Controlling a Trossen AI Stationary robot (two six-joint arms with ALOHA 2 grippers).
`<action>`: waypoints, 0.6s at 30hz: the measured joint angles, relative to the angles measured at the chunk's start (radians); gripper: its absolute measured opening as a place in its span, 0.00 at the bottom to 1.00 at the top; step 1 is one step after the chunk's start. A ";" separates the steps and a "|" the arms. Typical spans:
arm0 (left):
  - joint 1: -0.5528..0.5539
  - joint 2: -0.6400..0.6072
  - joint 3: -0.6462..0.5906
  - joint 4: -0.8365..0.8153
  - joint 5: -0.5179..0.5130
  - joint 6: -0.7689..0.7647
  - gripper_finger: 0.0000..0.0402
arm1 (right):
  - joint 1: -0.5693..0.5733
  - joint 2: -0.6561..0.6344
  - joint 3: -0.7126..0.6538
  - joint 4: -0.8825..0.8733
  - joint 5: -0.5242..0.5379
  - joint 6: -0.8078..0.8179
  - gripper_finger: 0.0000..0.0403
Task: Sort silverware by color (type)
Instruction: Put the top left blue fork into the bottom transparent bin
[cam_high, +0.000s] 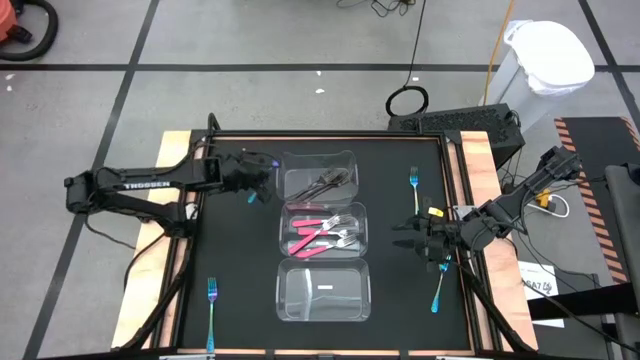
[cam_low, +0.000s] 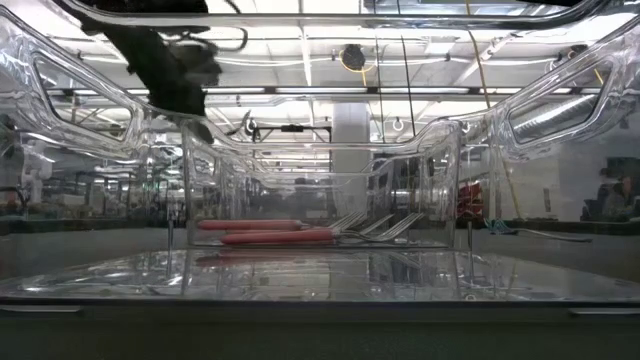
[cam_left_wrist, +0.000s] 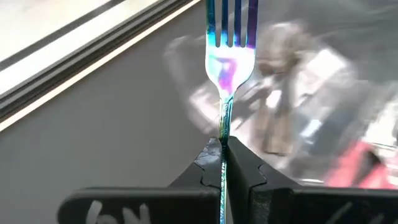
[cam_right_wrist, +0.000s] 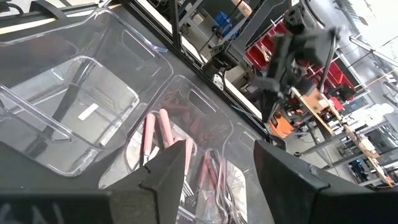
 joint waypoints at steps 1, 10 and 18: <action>-0.023 -0.009 0.000 0.012 0.000 0.000 0.00 | 0.000 0.000 0.000 0.000 0.000 0.000 0.46; -0.227 -0.051 0.000 0.136 -0.024 -0.001 0.00 | 0.000 0.000 0.000 0.000 0.000 0.000 0.46; -0.412 -0.041 0.000 0.314 -0.026 0.005 0.00 | 0.000 0.002 0.000 0.003 -0.157 -0.033 0.46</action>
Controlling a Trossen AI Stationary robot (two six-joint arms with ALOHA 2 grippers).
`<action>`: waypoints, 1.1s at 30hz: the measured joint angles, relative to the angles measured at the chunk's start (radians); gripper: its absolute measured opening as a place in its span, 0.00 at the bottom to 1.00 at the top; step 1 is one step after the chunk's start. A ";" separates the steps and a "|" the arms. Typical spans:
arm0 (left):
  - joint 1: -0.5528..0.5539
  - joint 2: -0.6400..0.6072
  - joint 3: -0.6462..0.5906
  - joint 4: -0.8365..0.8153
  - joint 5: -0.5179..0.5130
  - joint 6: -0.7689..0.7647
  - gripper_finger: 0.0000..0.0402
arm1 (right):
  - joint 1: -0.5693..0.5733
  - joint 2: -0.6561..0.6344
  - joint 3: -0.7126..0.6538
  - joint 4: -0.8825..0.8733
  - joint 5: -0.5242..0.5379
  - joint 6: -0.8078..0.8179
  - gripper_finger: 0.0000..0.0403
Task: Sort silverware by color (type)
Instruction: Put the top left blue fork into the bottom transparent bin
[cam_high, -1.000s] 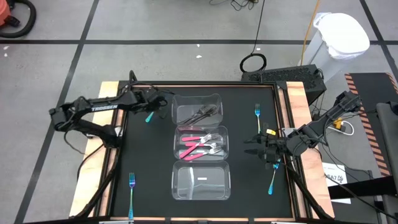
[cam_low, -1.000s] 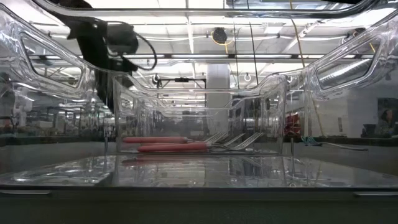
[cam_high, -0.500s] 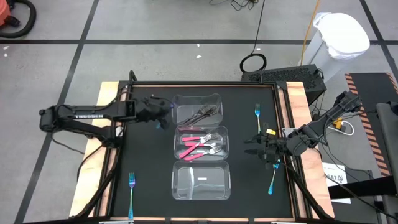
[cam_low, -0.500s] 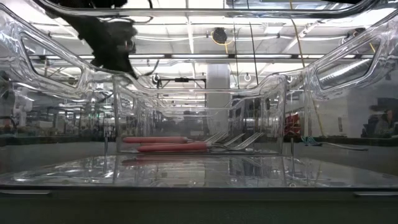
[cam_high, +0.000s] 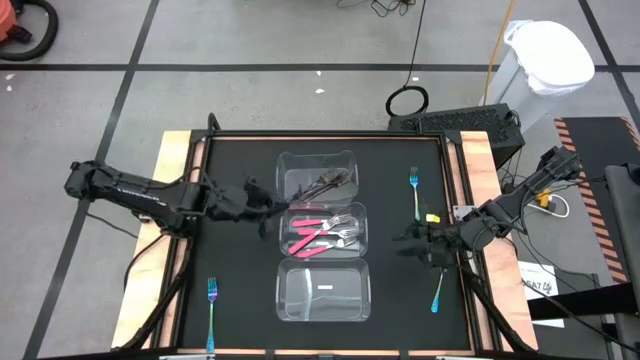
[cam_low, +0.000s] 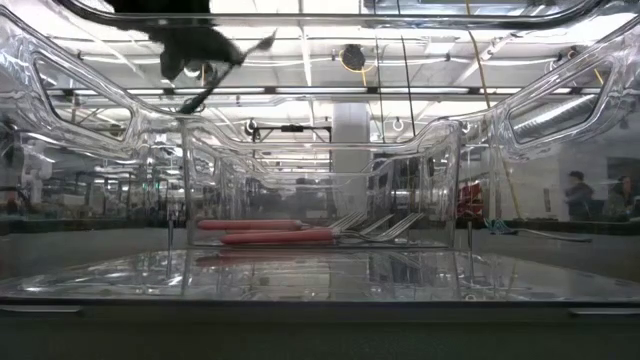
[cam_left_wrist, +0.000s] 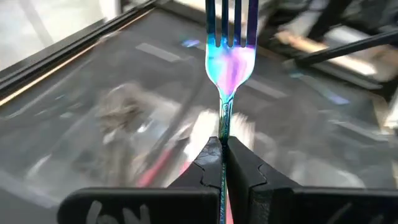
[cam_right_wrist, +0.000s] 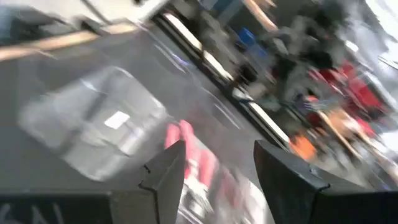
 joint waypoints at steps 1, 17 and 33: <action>-0.024 0.003 0.000 0.025 0.000 0.003 0.00 | 0.000 0.007 0.000 0.011 -0.037 -0.002 0.46; -0.210 0.246 0.055 0.232 0.107 0.005 0.00 | -0.009 0.295 0.034 0.234 -0.058 -0.076 0.46; -0.246 0.611 0.587 -0.143 0.184 0.080 0.00 | -0.020 0.422 0.153 0.199 0.026 -0.083 0.47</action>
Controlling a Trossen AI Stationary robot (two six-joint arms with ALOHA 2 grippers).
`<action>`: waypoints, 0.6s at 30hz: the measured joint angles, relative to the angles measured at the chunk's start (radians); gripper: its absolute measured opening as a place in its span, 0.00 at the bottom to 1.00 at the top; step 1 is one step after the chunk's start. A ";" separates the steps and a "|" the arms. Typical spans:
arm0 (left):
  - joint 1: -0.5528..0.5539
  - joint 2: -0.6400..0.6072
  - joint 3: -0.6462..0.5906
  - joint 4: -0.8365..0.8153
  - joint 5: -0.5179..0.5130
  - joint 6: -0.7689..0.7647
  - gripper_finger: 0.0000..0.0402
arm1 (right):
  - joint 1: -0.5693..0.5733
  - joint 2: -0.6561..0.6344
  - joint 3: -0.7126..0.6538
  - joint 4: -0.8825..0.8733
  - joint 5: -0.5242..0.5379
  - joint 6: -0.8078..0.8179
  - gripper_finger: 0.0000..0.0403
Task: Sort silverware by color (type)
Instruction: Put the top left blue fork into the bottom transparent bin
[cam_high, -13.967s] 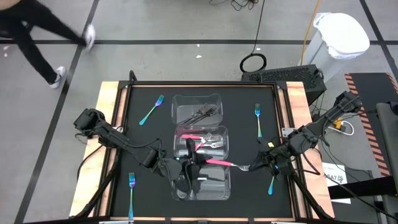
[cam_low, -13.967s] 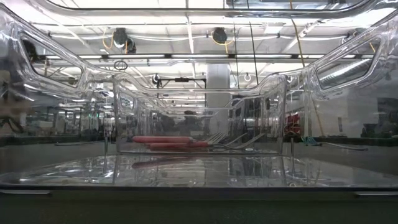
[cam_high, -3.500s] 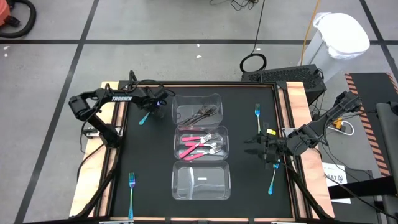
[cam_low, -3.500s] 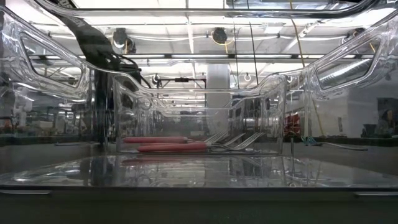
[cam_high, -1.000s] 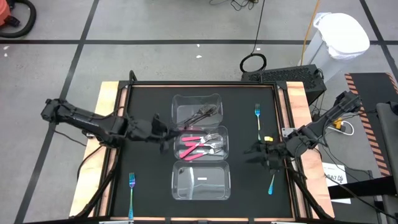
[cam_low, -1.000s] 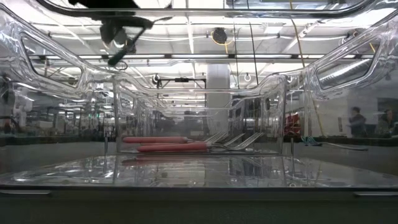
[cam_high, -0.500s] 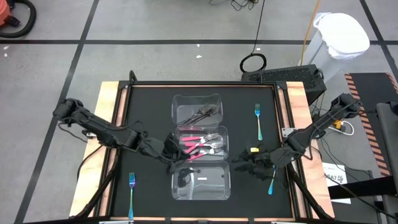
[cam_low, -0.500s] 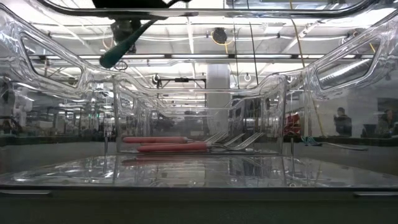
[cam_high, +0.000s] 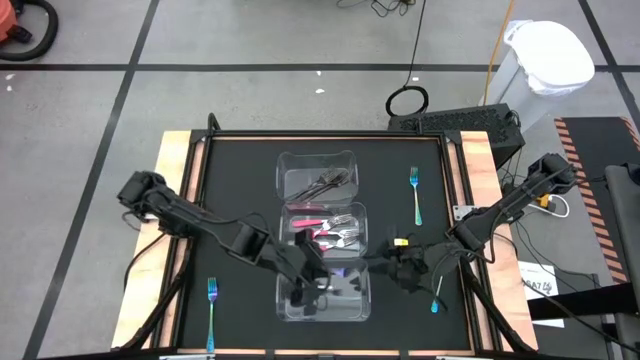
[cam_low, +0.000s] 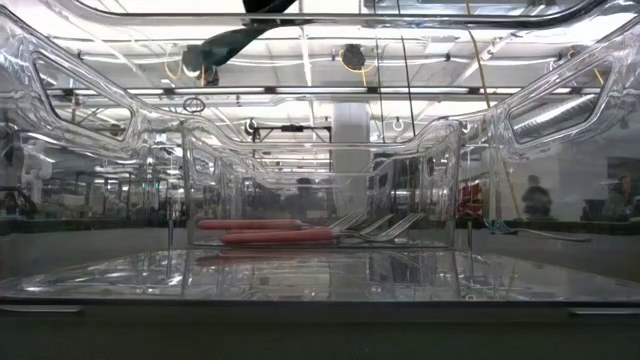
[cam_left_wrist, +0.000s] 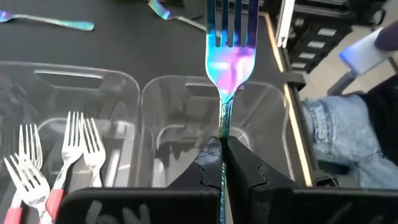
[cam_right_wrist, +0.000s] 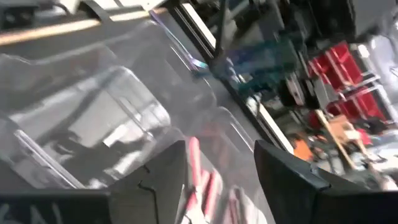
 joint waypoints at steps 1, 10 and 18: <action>-0.002 0.017 0.023 -0.024 0.000 0.000 0.00 | 0.002 0.000 0.000 0.001 0.001 -0.005 0.48; -0.004 0.111 0.120 -0.140 0.011 -0.031 0.00 | 0.007 0.000 0.000 0.001 0.000 -0.015 0.60; 0.005 0.128 0.138 -0.151 0.011 -0.056 0.00 | 0.005 0.008 0.000 0.006 -0.103 -0.028 0.60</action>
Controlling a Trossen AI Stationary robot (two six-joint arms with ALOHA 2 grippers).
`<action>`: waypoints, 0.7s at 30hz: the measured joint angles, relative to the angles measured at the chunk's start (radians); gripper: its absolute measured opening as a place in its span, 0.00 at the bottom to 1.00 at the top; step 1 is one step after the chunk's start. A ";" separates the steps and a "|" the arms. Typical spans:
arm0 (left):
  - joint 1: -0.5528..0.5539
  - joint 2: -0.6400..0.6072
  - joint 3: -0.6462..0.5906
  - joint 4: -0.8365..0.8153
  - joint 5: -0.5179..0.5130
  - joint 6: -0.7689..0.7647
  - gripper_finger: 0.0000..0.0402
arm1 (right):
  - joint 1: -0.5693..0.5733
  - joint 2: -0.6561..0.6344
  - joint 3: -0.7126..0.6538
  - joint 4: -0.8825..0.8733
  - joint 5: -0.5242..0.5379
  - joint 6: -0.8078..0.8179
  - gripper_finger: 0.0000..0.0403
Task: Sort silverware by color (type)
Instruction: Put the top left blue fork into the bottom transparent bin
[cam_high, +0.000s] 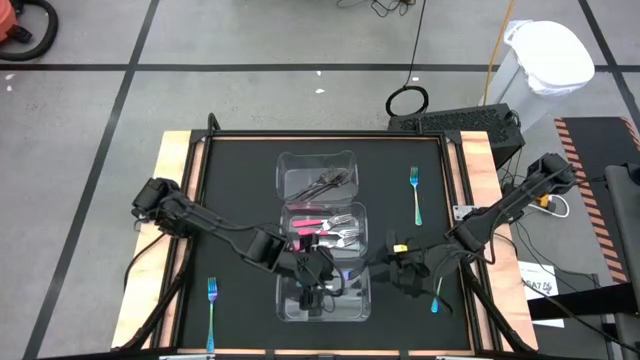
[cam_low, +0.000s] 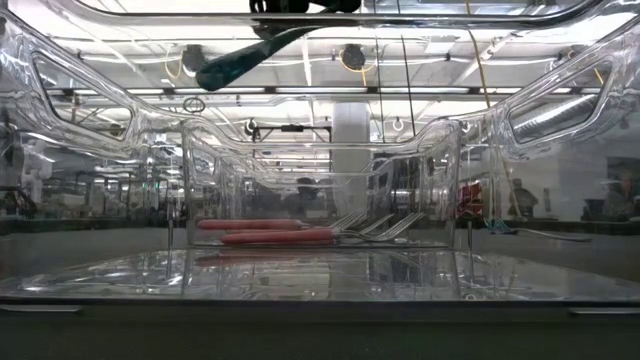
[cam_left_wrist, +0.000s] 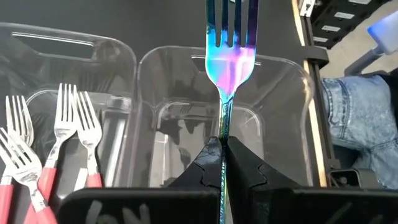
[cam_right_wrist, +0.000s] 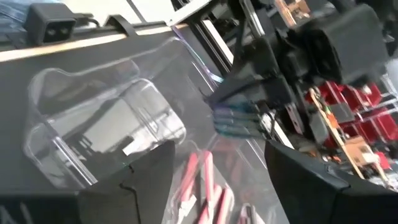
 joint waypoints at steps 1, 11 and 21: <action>0.001 0.000 0.000 0.000 -0.002 -0.001 0.00 | -0.001 0.006 0.000 0.007 -0.005 -0.002 0.60; 0.006 0.000 0.000 0.005 -0.004 -0.002 0.00 | -0.006 0.101 -0.002 0.149 0.028 -0.082 0.58; 0.006 0.000 0.000 -0.054 -0.010 -0.002 0.00 | -0.001 0.111 -0.002 0.094 0.103 -0.097 0.57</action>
